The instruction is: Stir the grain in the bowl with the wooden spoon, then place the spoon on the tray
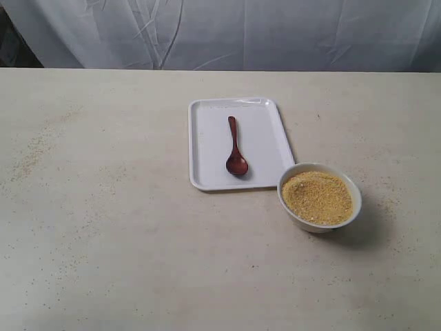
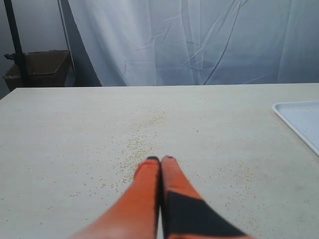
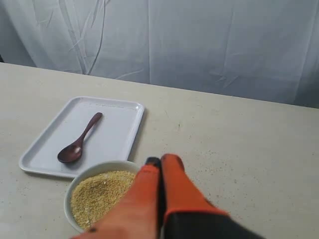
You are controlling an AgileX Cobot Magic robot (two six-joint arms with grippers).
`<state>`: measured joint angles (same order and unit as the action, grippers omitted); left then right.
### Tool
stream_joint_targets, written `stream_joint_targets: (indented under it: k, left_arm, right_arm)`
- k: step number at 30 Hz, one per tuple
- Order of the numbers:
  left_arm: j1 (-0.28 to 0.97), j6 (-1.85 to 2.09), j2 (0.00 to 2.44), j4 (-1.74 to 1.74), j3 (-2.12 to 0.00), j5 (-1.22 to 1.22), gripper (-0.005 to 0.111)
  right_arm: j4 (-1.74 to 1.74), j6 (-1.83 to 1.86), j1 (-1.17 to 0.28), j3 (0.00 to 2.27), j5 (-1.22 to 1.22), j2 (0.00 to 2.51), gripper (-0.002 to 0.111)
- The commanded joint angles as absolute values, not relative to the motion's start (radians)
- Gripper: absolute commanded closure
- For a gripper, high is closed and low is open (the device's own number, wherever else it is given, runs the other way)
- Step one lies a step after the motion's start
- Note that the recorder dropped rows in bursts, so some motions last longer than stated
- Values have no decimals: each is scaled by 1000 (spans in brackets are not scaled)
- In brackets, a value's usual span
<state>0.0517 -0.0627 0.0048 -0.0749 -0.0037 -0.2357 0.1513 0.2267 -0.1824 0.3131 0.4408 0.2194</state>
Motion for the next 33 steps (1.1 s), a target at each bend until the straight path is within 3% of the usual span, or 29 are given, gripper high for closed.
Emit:
stream_joint_targets:
  k: [1,8,18,33]
  left_arm:
    - [51,-66,0,-72,0,-231,107]
    - [51,-66,0,-72,0,-231,107]
    - [51,-66,0,-72,0,-231,107]
    - [51,-66,0,-72,0,-231,107]
  right_arm:
    - [147,225,-183,311,439,215,109]
    - [151,225,-163,275,422,174,109]
    - [156,225,7,208,420,28,109]
    - [157,225,9,158,441,0,109]
